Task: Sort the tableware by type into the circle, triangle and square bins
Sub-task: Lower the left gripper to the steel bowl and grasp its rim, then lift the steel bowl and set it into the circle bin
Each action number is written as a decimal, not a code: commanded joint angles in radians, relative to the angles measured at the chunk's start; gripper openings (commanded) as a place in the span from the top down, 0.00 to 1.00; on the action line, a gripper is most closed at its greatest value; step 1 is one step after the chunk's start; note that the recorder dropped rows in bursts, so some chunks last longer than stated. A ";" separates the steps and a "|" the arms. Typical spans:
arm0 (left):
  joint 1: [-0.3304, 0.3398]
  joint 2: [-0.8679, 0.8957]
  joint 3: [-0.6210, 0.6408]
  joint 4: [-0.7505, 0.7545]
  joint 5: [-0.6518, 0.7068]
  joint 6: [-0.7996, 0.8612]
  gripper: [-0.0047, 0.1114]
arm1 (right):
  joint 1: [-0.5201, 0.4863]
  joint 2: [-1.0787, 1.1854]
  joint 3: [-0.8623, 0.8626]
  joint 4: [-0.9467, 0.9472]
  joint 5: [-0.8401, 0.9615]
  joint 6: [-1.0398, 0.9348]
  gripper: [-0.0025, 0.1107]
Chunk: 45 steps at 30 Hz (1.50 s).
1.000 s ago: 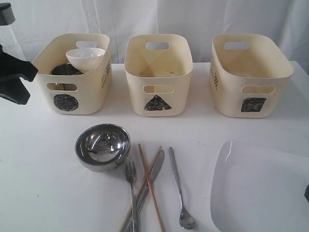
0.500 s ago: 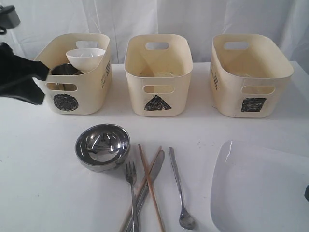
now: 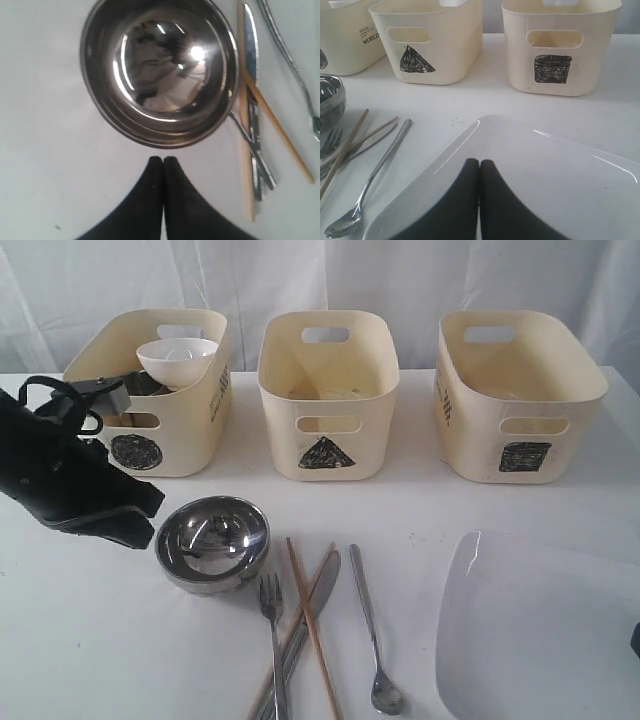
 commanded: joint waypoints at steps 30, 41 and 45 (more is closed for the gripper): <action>-0.002 0.261 0.004 -0.117 -0.265 -0.033 0.83 | 0.003 -0.006 0.001 -0.001 -0.013 0.001 0.98; -0.002 0.189 0.004 -0.117 -0.201 -0.001 0.96 | 0.003 -0.006 0.001 -0.001 -0.013 0.001 0.98; 0.000 0.046 0.001 -0.103 -0.245 0.021 0.96 | 0.003 -0.006 0.001 -0.001 -0.013 0.001 0.98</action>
